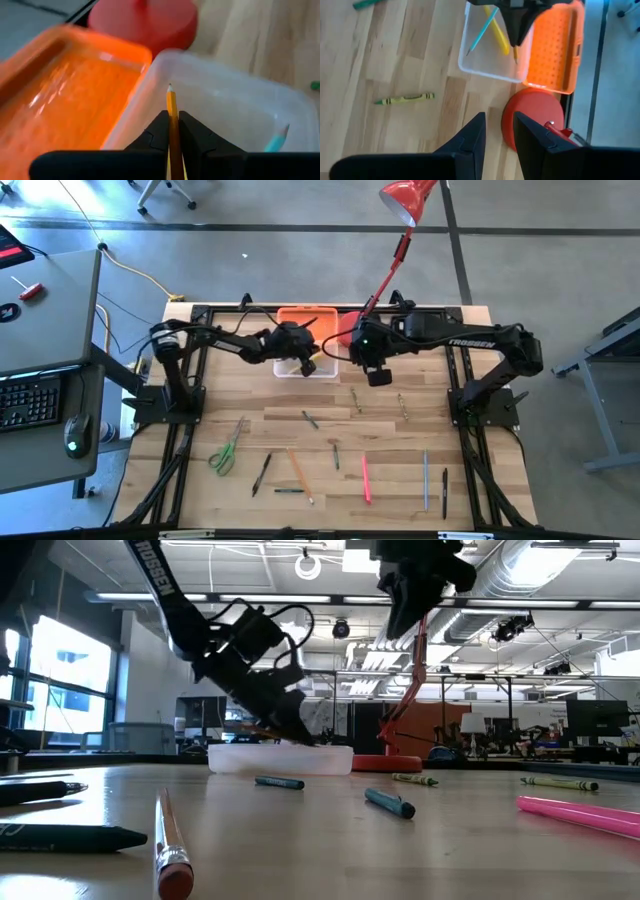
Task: Pick & place school supplies into a supply box
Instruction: Put the top orange pencil into the orange supply box, then put the blue pencil into the orange supply box
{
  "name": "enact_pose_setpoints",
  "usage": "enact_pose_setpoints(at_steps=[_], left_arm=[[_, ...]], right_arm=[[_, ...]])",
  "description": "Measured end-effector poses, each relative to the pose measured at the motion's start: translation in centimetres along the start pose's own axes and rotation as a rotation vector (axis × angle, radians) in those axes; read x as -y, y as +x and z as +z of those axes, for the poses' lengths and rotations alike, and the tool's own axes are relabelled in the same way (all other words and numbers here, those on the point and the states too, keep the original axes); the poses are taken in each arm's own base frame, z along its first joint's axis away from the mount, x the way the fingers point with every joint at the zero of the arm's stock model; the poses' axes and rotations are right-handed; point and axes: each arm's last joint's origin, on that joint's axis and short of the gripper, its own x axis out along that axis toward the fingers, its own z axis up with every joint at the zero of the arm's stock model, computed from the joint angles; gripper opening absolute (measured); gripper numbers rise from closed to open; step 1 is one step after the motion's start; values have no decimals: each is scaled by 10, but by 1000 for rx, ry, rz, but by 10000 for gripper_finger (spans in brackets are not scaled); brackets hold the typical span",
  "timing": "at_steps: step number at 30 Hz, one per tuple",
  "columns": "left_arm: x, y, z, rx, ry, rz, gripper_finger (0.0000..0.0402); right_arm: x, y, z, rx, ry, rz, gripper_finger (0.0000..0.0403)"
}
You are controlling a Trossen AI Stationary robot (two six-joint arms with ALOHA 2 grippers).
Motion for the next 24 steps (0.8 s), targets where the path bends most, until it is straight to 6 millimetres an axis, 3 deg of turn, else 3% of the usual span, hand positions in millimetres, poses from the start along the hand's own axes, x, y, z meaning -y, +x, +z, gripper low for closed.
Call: enact_pose_setpoints(at_steps=[7, 13, 18, 24], left_arm=[[-4, 23, 22, -110, 56, 86, 113], [-6, 22, 38, -253, 108, 130, 155], [-3, 9, 71, -257, 131, 59, 158], [-3, -30, 113, -358, 116, 22, 127]], right_arm=[[-2, 6, -1, 6, 26, -3, 78], [-2, 6, -1, 9, 55, 0, 78], [-3, 6, -1, 24, 91, 38, 78], [-21, 9, 2, 70, 77, 187, 78]])
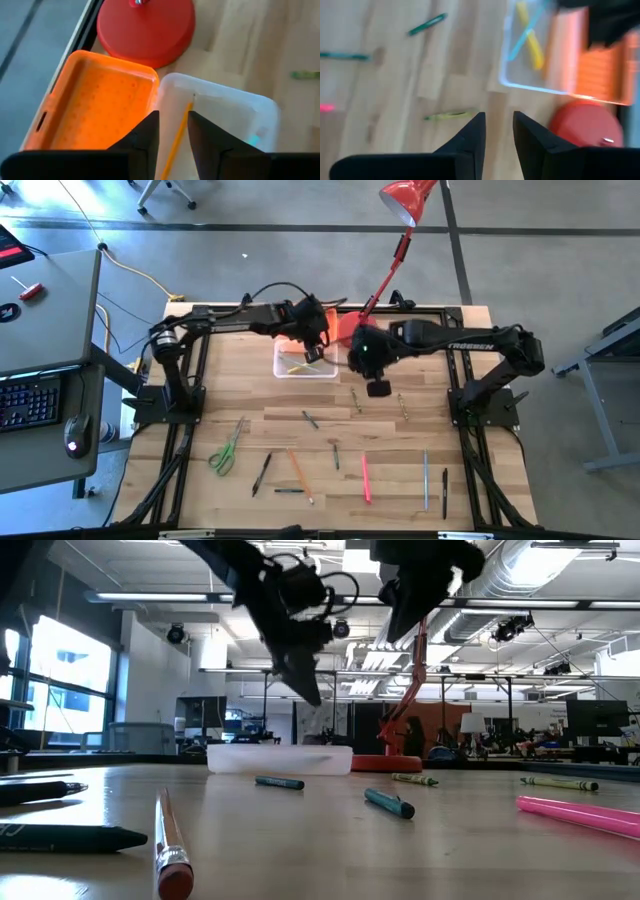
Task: Pick & place school supplies into a supply box
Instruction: Put the blue pencil into the orange supply box
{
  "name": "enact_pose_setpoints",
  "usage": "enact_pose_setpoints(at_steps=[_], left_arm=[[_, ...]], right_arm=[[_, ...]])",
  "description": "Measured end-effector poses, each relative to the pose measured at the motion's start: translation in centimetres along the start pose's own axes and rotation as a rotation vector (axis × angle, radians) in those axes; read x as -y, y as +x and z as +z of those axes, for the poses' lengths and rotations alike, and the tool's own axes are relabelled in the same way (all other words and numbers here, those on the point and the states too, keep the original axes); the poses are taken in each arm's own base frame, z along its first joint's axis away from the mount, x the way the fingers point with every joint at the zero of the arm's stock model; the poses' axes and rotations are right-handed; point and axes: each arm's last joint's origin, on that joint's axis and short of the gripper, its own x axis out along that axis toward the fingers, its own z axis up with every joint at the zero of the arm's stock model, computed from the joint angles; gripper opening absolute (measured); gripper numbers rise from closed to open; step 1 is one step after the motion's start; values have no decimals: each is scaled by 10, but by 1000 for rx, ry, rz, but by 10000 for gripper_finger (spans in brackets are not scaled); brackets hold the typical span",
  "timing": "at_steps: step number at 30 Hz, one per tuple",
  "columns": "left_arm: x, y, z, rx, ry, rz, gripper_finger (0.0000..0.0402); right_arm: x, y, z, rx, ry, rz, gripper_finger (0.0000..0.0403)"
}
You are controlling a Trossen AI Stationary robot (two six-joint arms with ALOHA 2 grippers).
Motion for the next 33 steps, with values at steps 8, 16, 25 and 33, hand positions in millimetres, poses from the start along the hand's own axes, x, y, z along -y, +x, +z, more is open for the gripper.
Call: enact_pose_setpoints(at_steps=[8, 16, 25, 33], left_arm=[[12, -107, 5, 65, -115, -96, 97], [100, -180, -13, 136, -89, -65, 90], [213, -192, -75, 330, -269, 94, 92], [243, -166, -131, 431, -518, 118, 92]], right_arm=[[-63, 28, -24, 44, -19, 44, 78], [-122, 46, -82, 319, 74, 78, 78], [-153, 49, -149, 499, 420, -183, 78], [-156, 62, -176, 440, 634, -280, 78]])
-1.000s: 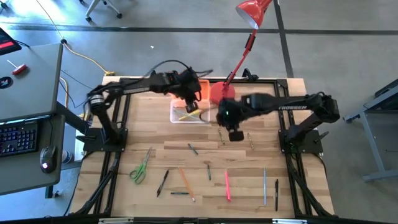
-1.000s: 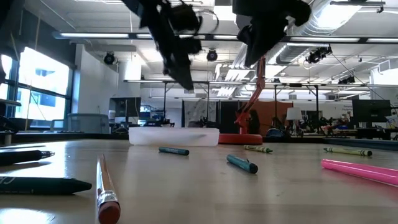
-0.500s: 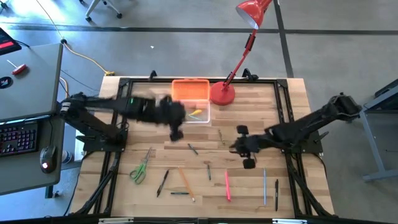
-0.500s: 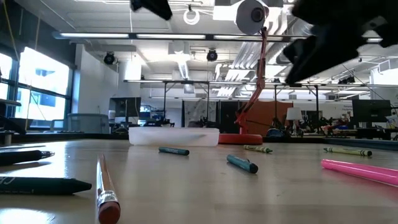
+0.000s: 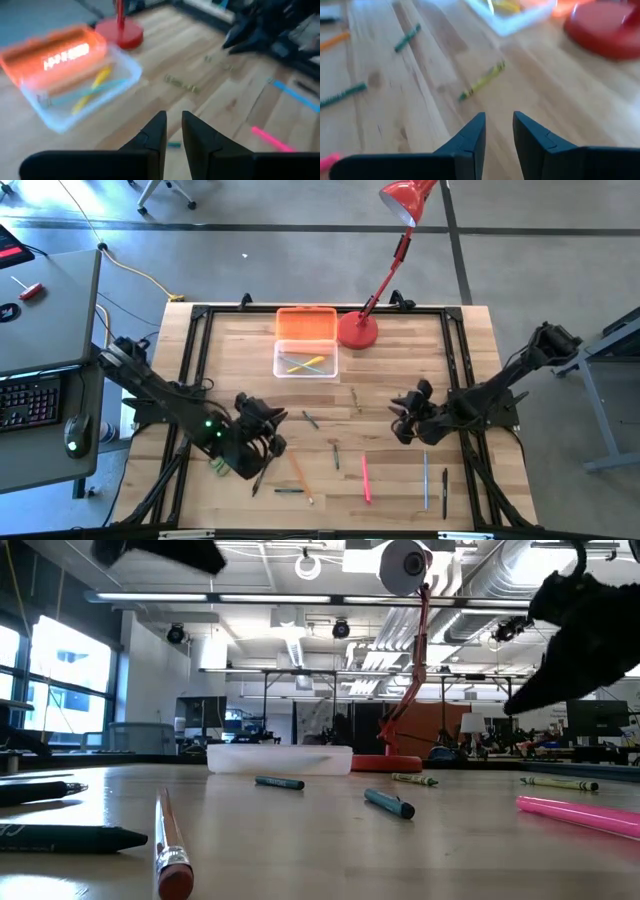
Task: Pick & place school supplies into a supply box
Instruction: Put the blue pencil into the orange supply box
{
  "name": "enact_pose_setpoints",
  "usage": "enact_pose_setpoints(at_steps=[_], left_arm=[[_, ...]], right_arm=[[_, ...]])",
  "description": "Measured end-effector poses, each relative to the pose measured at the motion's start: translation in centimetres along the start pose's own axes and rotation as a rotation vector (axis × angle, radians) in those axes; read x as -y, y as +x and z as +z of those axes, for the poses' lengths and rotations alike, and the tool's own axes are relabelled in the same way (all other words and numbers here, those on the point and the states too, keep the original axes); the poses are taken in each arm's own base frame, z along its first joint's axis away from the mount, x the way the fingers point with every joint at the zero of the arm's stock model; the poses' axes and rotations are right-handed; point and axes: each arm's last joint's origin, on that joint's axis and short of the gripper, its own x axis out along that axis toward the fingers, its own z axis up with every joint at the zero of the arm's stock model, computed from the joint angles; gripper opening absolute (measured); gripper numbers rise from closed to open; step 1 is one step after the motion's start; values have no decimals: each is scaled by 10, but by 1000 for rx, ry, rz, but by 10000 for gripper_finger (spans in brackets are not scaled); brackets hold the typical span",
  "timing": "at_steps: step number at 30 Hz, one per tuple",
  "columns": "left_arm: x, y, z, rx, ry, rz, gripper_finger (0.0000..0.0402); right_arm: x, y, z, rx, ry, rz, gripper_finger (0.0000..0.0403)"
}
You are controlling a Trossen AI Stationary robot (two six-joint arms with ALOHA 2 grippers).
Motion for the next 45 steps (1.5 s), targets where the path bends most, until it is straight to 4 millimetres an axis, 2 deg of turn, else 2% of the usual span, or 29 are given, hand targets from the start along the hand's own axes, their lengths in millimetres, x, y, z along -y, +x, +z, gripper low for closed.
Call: enact_pose_setpoints(at_steps=[3, 6, 9, 12, 14, 16, 21, 24, 28, 33, 39, 45], left_arm=[[1, 9, -13, 13, -53, -10, 92], [-5, 16, -22, 3, -33, 9, 92], [-7, 20, -20, 6, -46, 20, 92], [-8, 22, -20, 8, -30, 31, 92], [-9, 24, -18, 20, -24, 41, 92], [-8, 24, -19, 9, -24, 36, 92], [-8, 24, -18, 12, -31, 32, 92], [-7, 24, -18, 14, -35, 26, 92], [-6, 24, -17, 18, -47, 17, 92], [-5, 24, -17, 21, -56, 12, 92], [-5, 24, -17, 22, -57, 11, 92], [-5, 24, -17, 30, -59, 15, 92]], right_arm=[[-3, -1, -5, -85, -13, 64, 78], [-10, -8, -9, -178, -118, 194, 78], [-23, -21, -10, -298, -315, 432, 78], [-38, -39, -12, -408, -497, 743, 78], [-44, -49, -14, -408, -603, 899, 78], [-47, -54, -18, -359, -709, 978, 78], [-45, -59, -28, -246, -939, 981, 78], [-42, -57, -35, -242, -1009, 1013, 78], [-36, -51, -47, -264, -979, 1071, 78], [-31, -45, -58, -171, -921, 1140, 78], [-11, -35, -81, -144, -895, 1197, 78], [-1, -30, -88, -23, -967, 1181, 78]])
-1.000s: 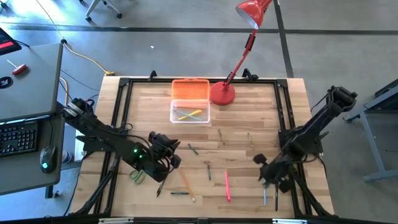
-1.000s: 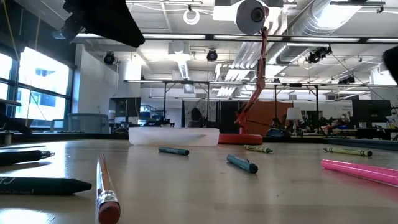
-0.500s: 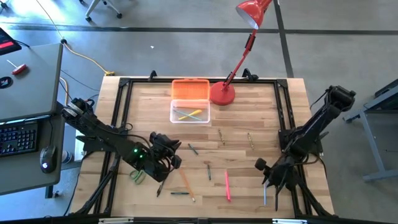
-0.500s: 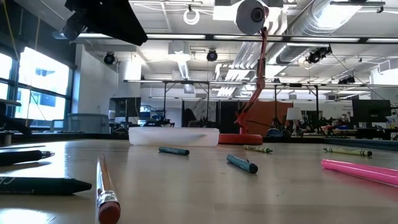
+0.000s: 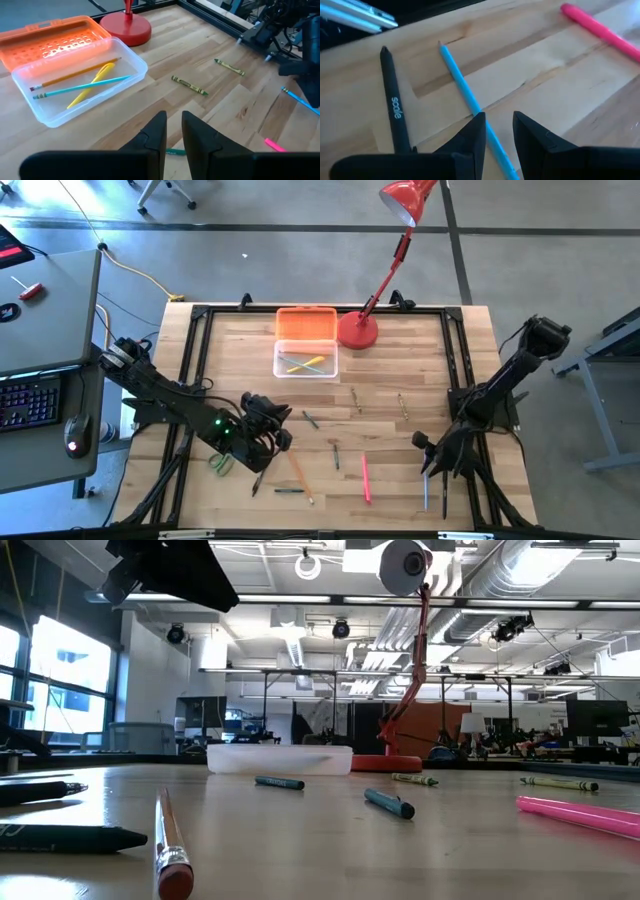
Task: Pick & place school supplies into a supply box
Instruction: Put the blue pencil into the orange supply box
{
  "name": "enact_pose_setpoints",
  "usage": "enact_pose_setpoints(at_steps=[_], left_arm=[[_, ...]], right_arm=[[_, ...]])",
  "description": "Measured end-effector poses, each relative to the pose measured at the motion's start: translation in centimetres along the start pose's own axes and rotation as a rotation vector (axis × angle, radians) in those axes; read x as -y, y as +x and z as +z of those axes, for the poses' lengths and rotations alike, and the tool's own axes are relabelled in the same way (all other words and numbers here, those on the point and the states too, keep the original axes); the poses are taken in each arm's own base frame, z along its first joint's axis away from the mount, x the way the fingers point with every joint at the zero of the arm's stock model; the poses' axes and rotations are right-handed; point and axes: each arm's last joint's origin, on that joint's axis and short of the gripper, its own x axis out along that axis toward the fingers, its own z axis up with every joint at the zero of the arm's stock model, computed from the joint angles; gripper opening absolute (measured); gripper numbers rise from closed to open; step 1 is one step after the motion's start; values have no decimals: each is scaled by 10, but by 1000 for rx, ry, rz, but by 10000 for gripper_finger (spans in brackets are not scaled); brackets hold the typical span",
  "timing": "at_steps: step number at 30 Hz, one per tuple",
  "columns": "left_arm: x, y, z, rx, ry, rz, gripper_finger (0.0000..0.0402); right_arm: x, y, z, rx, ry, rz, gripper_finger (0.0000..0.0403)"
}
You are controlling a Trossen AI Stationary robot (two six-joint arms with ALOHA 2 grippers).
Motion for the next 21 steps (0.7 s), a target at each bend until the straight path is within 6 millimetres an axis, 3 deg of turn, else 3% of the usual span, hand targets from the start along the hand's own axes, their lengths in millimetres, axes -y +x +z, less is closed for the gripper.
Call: enact_pose_setpoints(at_steps=[11, 21], left_arm=[[0, 0, 0, 2, 0, 1, 92], [0, 0, 0, 2, 9, 1, 92]], right_arm=[[-1, 5, -6, -57, -100, 34, 78], [2, 29, -10, -69, -134, 113, 78]])
